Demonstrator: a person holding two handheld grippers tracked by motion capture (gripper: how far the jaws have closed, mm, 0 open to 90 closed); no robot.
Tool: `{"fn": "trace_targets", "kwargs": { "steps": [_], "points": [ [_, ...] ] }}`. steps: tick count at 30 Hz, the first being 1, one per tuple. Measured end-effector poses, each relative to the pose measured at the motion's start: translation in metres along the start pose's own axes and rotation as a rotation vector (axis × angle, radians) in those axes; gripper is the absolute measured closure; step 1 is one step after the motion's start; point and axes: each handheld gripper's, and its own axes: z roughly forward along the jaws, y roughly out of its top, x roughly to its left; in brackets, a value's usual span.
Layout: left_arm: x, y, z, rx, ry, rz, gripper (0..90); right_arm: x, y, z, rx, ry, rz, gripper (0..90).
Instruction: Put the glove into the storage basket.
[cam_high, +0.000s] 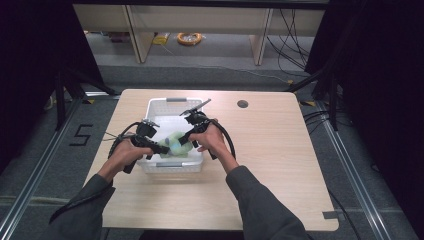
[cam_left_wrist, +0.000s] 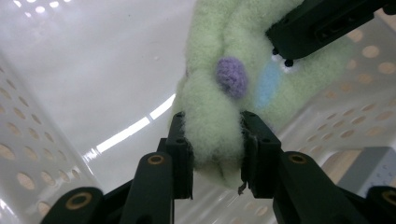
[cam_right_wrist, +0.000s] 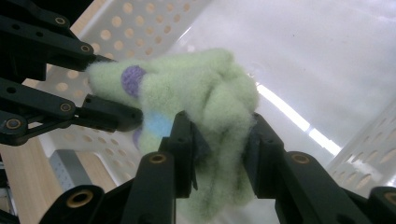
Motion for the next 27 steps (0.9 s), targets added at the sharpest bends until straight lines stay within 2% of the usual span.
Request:
{"fn": "trace_targets", "kwargs": {
  "steps": [1,3,4,6,7,9,13,14,16,18,20,21,22,27],
  "points": [
    [0.002,0.0,0.001,0.021,0.003,0.015,66.9,-0.001,0.0,0.001,0.009,-0.008,-0.006,68.1],
    [0.002,-0.001,0.003,0.019,0.0,-0.001,66.4,0.0,-0.001,0.004,0.017,-0.007,0.004,68.1],
    [0.002,-0.001,0.004,0.028,0.005,0.013,66.3,-0.001,-0.001,0.005,0.022,-0.014,-0.007,68.1],
    [0.002,-0.002,0.005,0.038,0.011,0.019,66.5,-0.001,-0.001,0.007,0.03,-0.02,0.001,68.0],
    [0.001,-0.002,0.006,0.026,0.014,0.009,66.6,-0.001,0.0,0.008,0.031,-0.022,-0.005,68.0],
    [0.002,-0.003,0.007,0.037,0.018,0.018,66.2,0.0,0.0,0.009,0.041,-0.026,0.015,68.0],
    [0.001,-0.003,0.008,0.041,0.03,0.017,63.2,-0.002,0.0,0.012,0.057,-0.03,0.007,68.0],
    [0.0,-0.003,0.009,0.034,0.045,0.004,60.8,-0.002,0.0,0.013,0.053,-0.039,-0.005,68.0],
    [0.0,-0.003,0.009,0.025,0.058,-0.004,53.6,-0.002,0.0,0.014,0.066,-0.045,0.004,68.0],
    [-0.001,-0.002,0.006,0.014,0.06,-0.003,53.0,-0.002,-0.001,0.015,0.072,-0.062,0.011,68.0],
    [-0.001,-0.001,0.003,-0.014,0.083,-0.005,51.2,-0.004,-0.001,0.015,0.072,-0.062,0.006,67.9],
    [-0.001,0.0,0.001,-0.023,0.079,-0.006,50.9,-0.004,-0.001,0.015,0.072,-0.061,-0.003,67.8],
    [0.0,0.001,-0.001,-0.037,0.072,-0.014,50.6,-0.003,-0.001,0.016,0.077,-0.066,0.011,67.5],
    [-0.004,0.003,-0.014,-0.105,0.088,-0.026,47.1,-0.004,-0.001,0.017,0.093,-0.083,0.02,66.2]
  ]
}}
